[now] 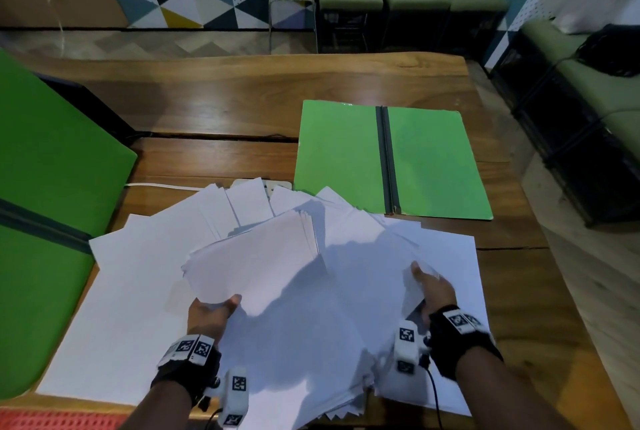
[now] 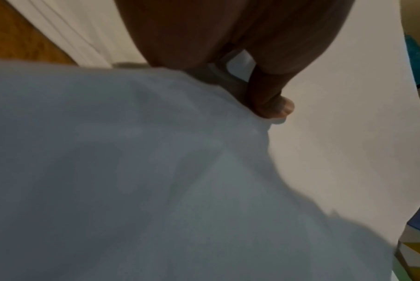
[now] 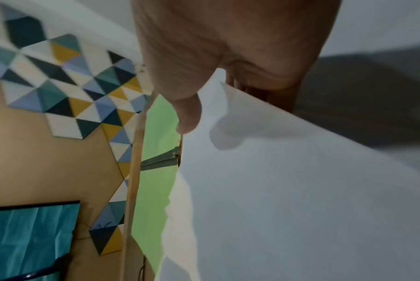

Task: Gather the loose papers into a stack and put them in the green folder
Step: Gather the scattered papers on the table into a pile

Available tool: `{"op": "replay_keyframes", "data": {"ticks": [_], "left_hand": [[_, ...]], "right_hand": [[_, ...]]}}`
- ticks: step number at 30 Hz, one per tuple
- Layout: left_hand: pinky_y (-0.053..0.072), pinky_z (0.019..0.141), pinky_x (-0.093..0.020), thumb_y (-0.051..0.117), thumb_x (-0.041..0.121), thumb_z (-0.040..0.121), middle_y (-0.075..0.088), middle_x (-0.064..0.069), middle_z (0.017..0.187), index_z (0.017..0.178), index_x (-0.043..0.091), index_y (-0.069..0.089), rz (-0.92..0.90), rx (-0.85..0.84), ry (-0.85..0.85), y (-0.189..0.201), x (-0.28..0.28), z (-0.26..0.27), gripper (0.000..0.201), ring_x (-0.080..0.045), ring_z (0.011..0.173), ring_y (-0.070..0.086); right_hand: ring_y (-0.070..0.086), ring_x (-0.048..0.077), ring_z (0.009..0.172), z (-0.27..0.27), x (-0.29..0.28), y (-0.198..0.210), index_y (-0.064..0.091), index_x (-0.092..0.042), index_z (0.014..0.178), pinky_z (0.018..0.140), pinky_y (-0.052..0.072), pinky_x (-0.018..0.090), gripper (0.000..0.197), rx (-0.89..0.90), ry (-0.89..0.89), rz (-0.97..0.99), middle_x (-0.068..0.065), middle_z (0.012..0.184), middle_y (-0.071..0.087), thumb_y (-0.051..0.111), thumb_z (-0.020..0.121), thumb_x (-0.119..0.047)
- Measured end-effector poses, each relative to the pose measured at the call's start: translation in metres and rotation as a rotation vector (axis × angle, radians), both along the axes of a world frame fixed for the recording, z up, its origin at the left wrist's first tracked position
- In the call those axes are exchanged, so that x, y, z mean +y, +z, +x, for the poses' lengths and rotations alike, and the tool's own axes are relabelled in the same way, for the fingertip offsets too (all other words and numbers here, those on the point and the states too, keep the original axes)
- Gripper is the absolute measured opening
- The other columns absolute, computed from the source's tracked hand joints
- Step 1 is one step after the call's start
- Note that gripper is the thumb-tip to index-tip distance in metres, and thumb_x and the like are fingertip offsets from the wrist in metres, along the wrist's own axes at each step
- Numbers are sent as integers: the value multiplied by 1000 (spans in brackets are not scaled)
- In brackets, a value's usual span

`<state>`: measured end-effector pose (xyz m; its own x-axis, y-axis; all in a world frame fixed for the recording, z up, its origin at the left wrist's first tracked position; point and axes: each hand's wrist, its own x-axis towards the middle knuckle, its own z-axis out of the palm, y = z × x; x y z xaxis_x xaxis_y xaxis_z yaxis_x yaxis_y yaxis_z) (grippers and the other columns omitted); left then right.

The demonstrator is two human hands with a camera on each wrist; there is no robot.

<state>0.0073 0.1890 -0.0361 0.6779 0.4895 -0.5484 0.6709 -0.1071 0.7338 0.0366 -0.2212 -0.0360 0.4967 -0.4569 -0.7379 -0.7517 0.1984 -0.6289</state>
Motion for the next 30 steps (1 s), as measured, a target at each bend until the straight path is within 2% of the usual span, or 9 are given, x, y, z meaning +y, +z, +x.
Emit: {"op": "replay_keyframes", "data": {"ticks": [3, 5, 6, 8, 11, 19, 24, 27, 30], "left_hand": [[52, 92, -48, 78, 15, 70, 72, -12, 99, 104, 4, 67, -1, 15, 10, 4, -3, 0, 37, -32, 95, 66], [52, 91, -47, 77, 15, 70, 72, -13, 99, 104, 4, 67, -3, 21, 16, 3, -2, 0, 37, -32, 95, 67], [52, 91, -47, 77, 16, 70, 72, -13, 99, 104, 3, 67, 0, 25, 17, 4, -2, 0, 37, -33, 95, 66], [52, 90, -44, 77, 16, 70, 72, -15, 100, 104, 0, 67, -4, 28, 24, 5, -1, 0, 38, -34, 97, 66], [52, 82, -41, 76, 16, 72, 72, -16, 97, 101, -2, 67, -26, 37, 46, 8, 2, 0, 35, -34, 93, 66], [49, 85, -40, 77, 16, 76, 69, -17, 102, 105, -4, 66, -12, 8, 108, 19, 23, -4, 37, -33, 95, 64], [45, 80, -33, 72, 9, 79, 67, -14, 93, 101, -2, 63, 21, 10, 120, 24, 15, -13, 26, -27, 85, 62], [45, 81, -33, 71, 8, 80, 65, -13, 92, 98, 1, 60, 18, -13, 146, 29, 11, -14, 22, -26, 85, 60], [43, 84, -33, 71, 7, 81, 62, -11, 92, 98, 5, 59, 13, -54, 136, 31, 10, -13, 21, -23, 86, 57]], "right_hand": [[63, 45, 100, -12, 16, -7, 61, -8, 119, 84, 47, 67, 65, 1, -121, 323, 22, 115, 64, 88, 65, -31], [61, 44, 102, -15, 36, 14, 47, -5, 135, 84, 47, 65, 87, 31, -108, 346, 20, 125, 58, 89, 60, -17], [60, 39, 102, -13, 40, 21, 41, -2, 138, 88, 48, 60, 92, 12, -84, 233, 16, 127, 56, 88, 59, -14], [60, 33, 100, -5, 46, 22, 46, 0, 129, 93, 50, 49, 71, -51, -36, -38, 13, 123, 60, 80, 68, -12], [58, 34, 108, 4, 55, 39, 43, -2, 124, 95, 48, 43, 63, -121, 62, -283, 20, 121, 59, 77, 73, -14], [32, 38, 133, 18, 77, 39, 16, -17, 148, 105, 32, 51, 99, 70, 372, -572, 20, 147, 30, 80, 73, -27], [40, 43, 121, 7, 76, 34, 10, -19, 147, 94, 44, 46, 103, 282, 78, -297, 23, 144, 20, 80, 72, -25], [47, 35, 125, 9, 73, 33, 33, 2, 141, 101, 42, 41, 83, 262, 165, -197, 22, 144, 40, 76, 77, -29], [60, 30, 104, 13, 76, 40, 52, 7, 127, 95, 48, 36, 60, 232, 287, -148, 22, 131, 55, 65, 87, -36]]}}
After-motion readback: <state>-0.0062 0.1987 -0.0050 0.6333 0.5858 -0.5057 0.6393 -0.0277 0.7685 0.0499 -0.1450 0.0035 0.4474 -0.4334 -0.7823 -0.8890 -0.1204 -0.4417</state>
